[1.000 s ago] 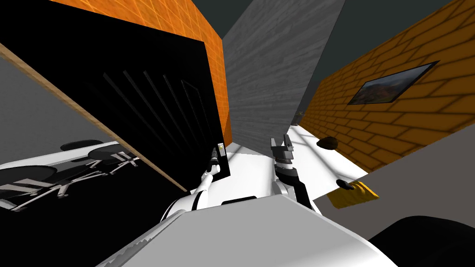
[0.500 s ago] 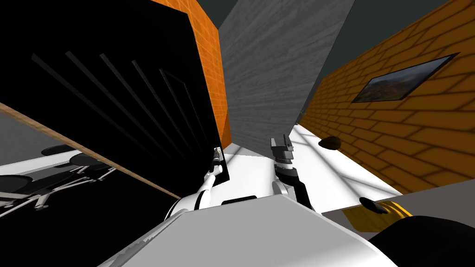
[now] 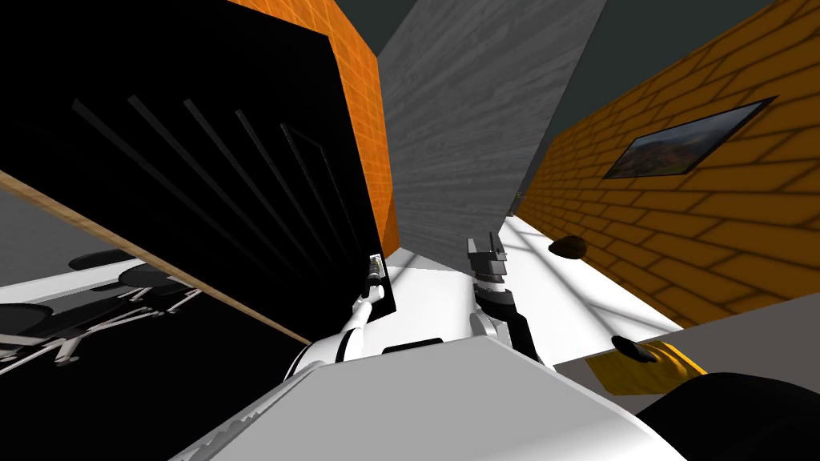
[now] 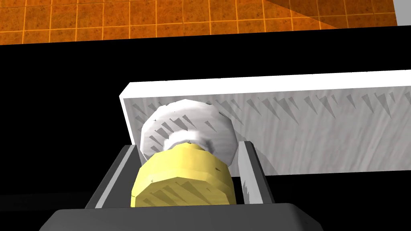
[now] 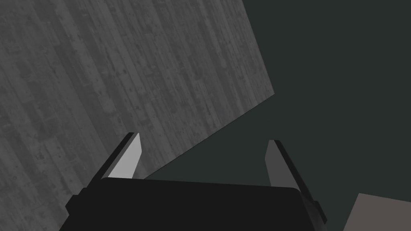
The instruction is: Push the door open
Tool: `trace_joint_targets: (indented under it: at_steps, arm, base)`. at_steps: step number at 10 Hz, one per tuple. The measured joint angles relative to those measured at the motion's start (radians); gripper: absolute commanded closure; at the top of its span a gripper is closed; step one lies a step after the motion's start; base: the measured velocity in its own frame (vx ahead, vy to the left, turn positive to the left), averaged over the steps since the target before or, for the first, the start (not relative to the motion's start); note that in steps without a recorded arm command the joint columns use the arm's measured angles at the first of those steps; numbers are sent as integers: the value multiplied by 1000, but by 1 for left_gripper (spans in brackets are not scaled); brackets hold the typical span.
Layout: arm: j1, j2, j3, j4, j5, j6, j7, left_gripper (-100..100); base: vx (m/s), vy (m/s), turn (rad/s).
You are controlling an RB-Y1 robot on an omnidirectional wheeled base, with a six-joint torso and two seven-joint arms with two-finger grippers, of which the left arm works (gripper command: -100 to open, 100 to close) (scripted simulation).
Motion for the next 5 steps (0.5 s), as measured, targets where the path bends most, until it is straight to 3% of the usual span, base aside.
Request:
trace_joint_targets:
  at_steps: [2, 3, 5]
  arm:
    - [0, 0, 0, 0, 0, 0, 0, 100]
    - [-12, 8, 11, 32, 5, -10, -7, 100]
    - [16, 14, 18, -25, 8, 22, -17, 100]
  base:
    - [46, -15, 9]
    - [108, -64, 34]
    - [113, -62, 38]
